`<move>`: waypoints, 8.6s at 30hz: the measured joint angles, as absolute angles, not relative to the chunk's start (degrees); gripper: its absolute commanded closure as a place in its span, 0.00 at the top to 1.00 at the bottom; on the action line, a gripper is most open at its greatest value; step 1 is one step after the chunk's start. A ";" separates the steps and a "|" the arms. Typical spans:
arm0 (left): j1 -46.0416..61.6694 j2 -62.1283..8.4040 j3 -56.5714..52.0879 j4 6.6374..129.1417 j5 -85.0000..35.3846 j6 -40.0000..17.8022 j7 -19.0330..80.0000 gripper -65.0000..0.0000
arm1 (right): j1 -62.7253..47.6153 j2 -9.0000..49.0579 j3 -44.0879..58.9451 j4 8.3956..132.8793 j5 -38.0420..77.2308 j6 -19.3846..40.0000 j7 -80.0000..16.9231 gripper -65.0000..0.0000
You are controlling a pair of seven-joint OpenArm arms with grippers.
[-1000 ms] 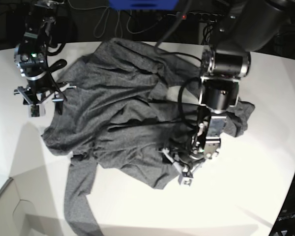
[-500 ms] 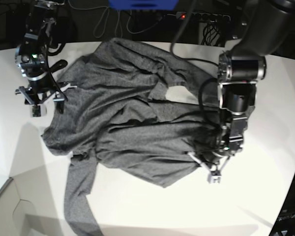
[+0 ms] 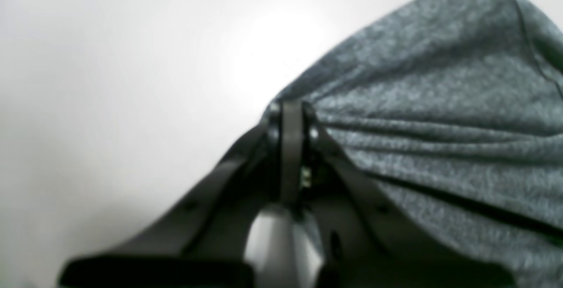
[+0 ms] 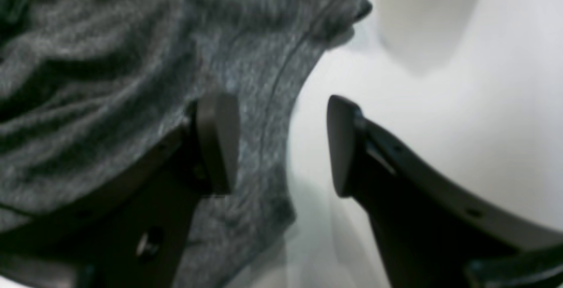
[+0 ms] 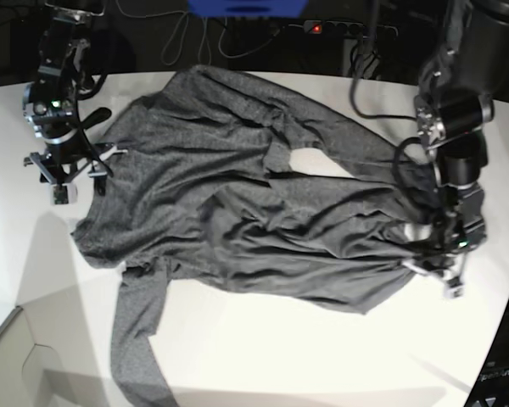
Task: Layout the t-shirt on the table in an organized manner, then fold the t-shirt properly
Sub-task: 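Grasp the shirt hem corner with the left gripper and pull it outward, then grasp the sleeve with the right gripper and drag it along the shirt side, then lift the right gripper and grasp fabric at the shirt middle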
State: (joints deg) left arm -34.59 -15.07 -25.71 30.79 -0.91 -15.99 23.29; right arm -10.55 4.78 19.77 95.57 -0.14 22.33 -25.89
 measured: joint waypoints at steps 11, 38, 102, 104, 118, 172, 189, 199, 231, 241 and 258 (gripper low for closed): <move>-28.45 -13.19 -35.05 59.81 -4.29 -16.12 35.79 0.01 | -11.00 4.62 18.92 95.55 -0.25 22.33 -25.96 0.50; -42.92 -6.85 -5.89 17.43 -6.28 -4.19 7.86 0.79 | -14.33 3.49 17.19 97.89 -0.16 22.50 -25.93 0.50; -25.58 -18.46 -19.70 50.74 -14.02 -3.95 20.05 0.68 | -10.85 3.66 17.30 96.97 -0.10 22.46 -26.02 0.59; -21.32 -18.37 -23.51 56.45 -13.93 -3.62 25.19 0.67 | -8.38 4.14 17.30 95.39 -0.14 22.50 -25.98 0.61; -5.26 -8.86 -29.08 75.50 -13.56 -4.05 34.09 0.67 | 19.97 8.34 16.91 61.95 -0.38 22.98 -25.67 0.62; -8.23 -10.31 -29.17 79.48 -14.00 -4.05 33.67 0.67 | -4.43 6.68 17.12 87.81 -0.91 26.81 -27.73 0.31; -0.10 -10.48 -29.54 87.88 -13.98 -4.05 33.95 0.67 | 15.27 5.69 13.41 78.72 -0.03 26.68 -28.25 0.68; 10.98 -9.37 -33.56 102.45 -14.81 -4.45 38.28 0.67 | 46.61 4.62 11.81 22.06 0.01 25.71 -9.91 0.68; 9.50 -8.43 -41.58 102.80 -23.29 -3.97 41.63 0.67 | 12.58 -1.96 -5.39 74.87 -1.41 26.35 -24.16 0.00; 8.23 -8.51 -39.90 102.85 -23.86 -4.05 41.63 0.67 | 0.19 -1.91 -13.93 95.72 -1.13 27.05 -24.47 0.00; -1.04 -10.24 -27.03 105.14 -23.46 -3.55 41.67 0.67 | -10.11 1.23 -18.94 96.42 -1.04 26.98 -23.62 0.11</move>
State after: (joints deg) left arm -1.04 -10.24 -27.03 105.14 -23.46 -3.55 41.67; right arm -10.11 1.23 -18.94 96.42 -1.04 26.98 -23.62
